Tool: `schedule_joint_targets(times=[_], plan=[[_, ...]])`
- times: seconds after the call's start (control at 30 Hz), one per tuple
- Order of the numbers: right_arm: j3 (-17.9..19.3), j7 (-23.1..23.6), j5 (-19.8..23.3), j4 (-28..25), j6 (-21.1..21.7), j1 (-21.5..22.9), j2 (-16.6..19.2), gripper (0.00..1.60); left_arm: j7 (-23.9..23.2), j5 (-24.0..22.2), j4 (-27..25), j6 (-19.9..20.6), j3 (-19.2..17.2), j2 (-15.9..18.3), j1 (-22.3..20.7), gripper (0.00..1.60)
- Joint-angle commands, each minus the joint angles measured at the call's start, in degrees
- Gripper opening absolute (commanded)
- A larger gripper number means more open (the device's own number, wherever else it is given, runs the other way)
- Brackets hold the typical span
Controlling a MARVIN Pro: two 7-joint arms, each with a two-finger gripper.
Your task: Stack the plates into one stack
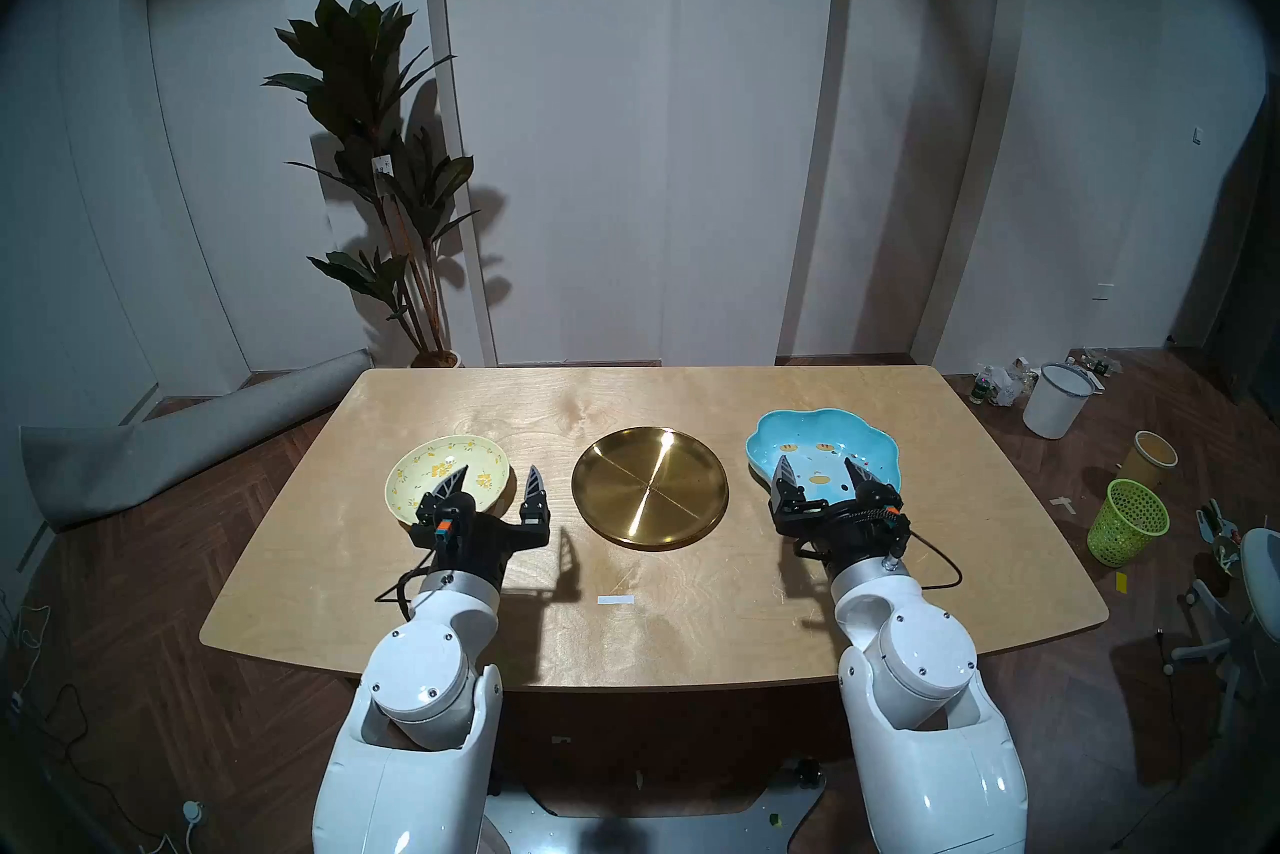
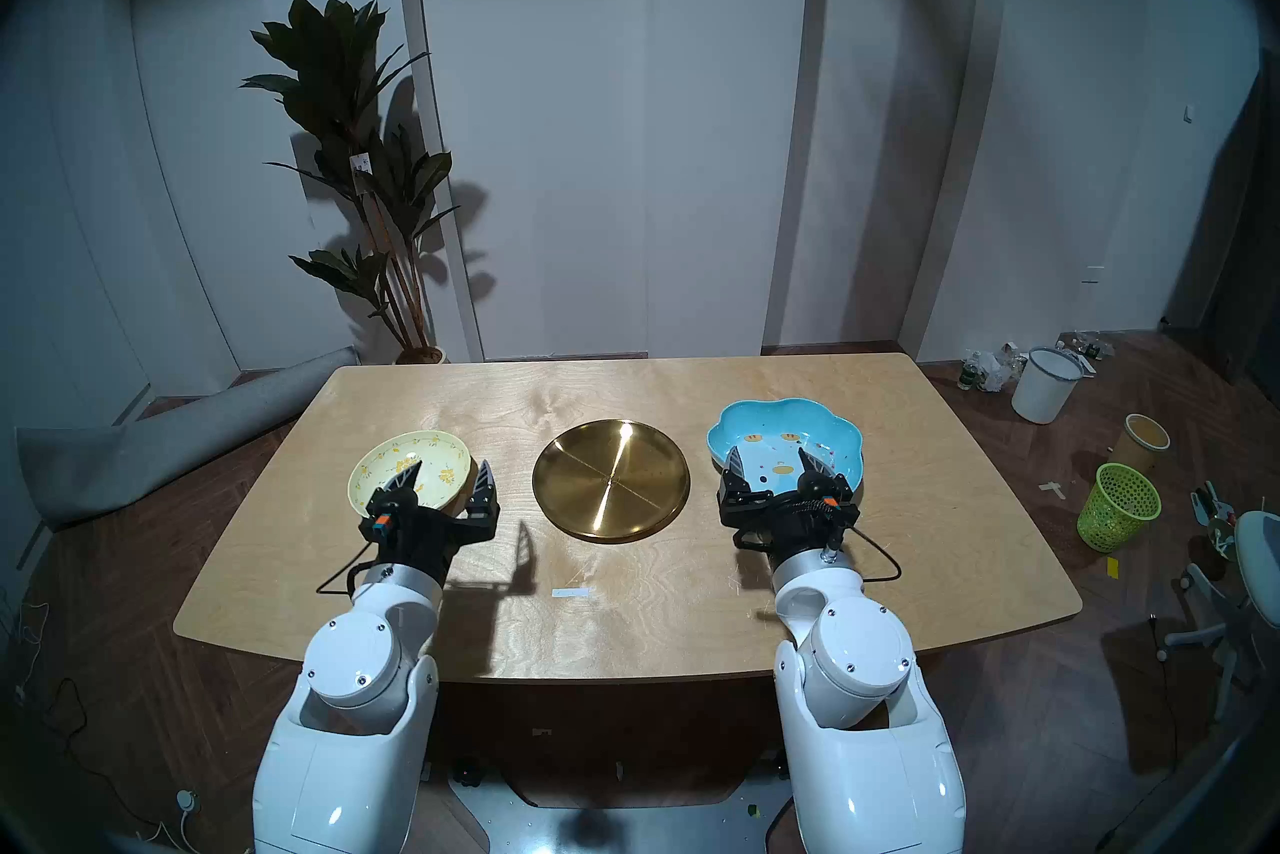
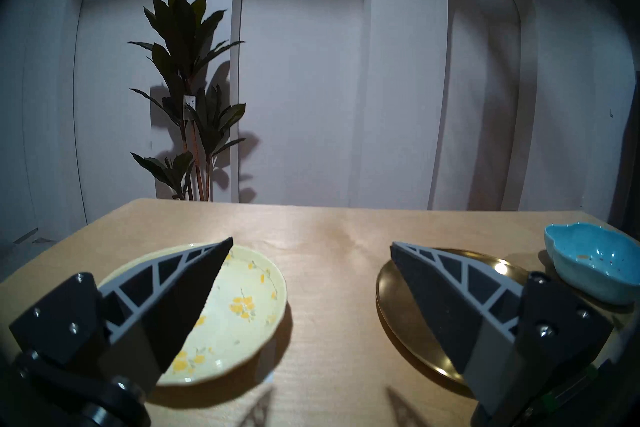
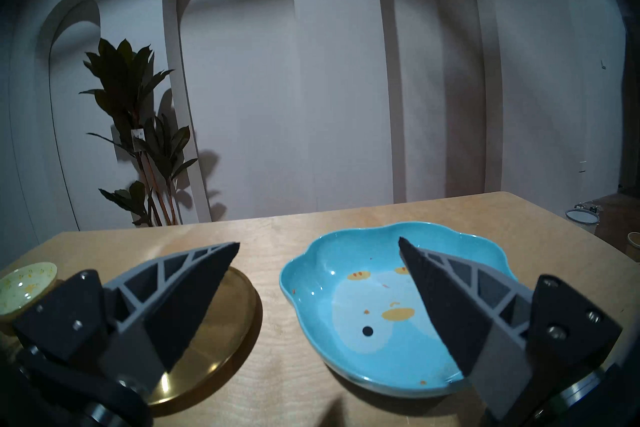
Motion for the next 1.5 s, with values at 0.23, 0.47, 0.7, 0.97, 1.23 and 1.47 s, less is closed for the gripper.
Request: schedule_joint_targets(times=[0.23, 0.47, 0.7, 0.97, 1.23, 1.47], plan=[[7.43, -3.52, 10.01, -5.62, 13.95, 5.15, -2.71, 1.6, -0.49, -1.56, -5.66, 6.73, -2.55, 1.21, -3.21, 1.6], [11.66, -5.13, 15.66, -5.22, 22.54, 8.77, -1.56, 1.6, -0.52, -2.02, -5.55, 9.3, -3.51, 1.68, -4.06, 1.6], [15.04, -9.41, 22.72, -2.2, 30.21, 12.35, -1.72, 1.6, -0.58, -2.7, -5.73, 11.22, -3.88, 1.71, -4.33, 1.6], [19.76, -15.71, 32.93, 0.94, 38.28, 16.42, -2.08, 1.6, -0.17, -2.43, -5.97, 12.09, -3.7, 1.75, -4.0, 1.6], [21.33, -22.78, 41.72, 0.64, 40.03, 18.18, -2.5, 1.6, 0.26, -1.89, -7.09, 12.7, -2.86, 1.6, -3.31, 1.6], [22.2, -31.06, 49.68, 1.19, 38.24, 18.45, -2.75, 1.6, 1.04, -1.54, -7.63, 12.92, -2.4, 1.57, -2.92, 1.6]])
